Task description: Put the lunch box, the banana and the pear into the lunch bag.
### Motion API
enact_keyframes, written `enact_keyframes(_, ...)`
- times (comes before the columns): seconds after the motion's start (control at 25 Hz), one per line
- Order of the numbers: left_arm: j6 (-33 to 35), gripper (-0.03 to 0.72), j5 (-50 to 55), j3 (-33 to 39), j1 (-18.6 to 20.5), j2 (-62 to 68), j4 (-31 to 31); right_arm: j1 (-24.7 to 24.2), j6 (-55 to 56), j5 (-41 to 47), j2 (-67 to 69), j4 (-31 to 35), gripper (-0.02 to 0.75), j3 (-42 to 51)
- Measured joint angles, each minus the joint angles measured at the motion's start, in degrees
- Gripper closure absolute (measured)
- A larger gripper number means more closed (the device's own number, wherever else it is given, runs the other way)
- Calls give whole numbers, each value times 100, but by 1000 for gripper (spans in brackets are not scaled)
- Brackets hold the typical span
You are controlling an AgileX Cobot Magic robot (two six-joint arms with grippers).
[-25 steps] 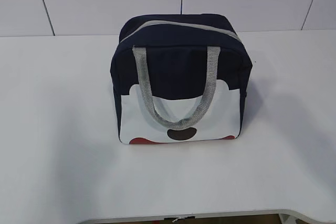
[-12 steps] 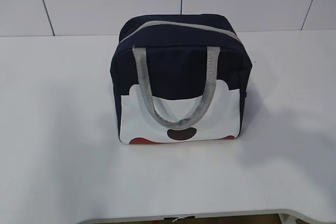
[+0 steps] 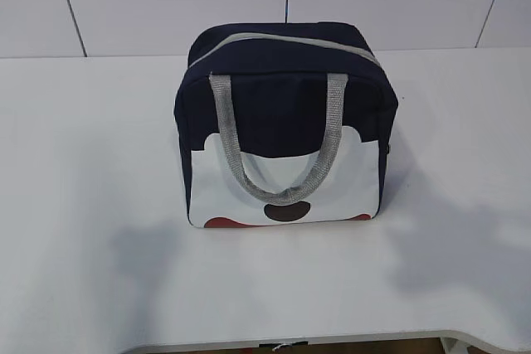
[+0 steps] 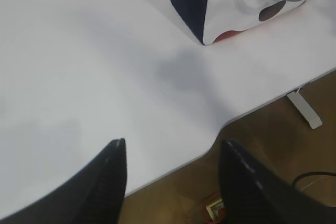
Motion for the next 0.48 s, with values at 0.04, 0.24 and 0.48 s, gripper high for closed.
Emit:
enact_keyframes(0.04, -74, 275, 0, 61, 0, -23, -2, 0, 68, -47, -63, -14, 274, 102)
enact_keyframes(0.24, -408, 272, 116, 232, 0, -87, -2, 0, 279, -237, -417, -49, 274, 493)
enact_keyframes(0.48, -593, 271, 139, 328, 0, -423, 195, 0, 584, -282, -860, -336, 274, 841)
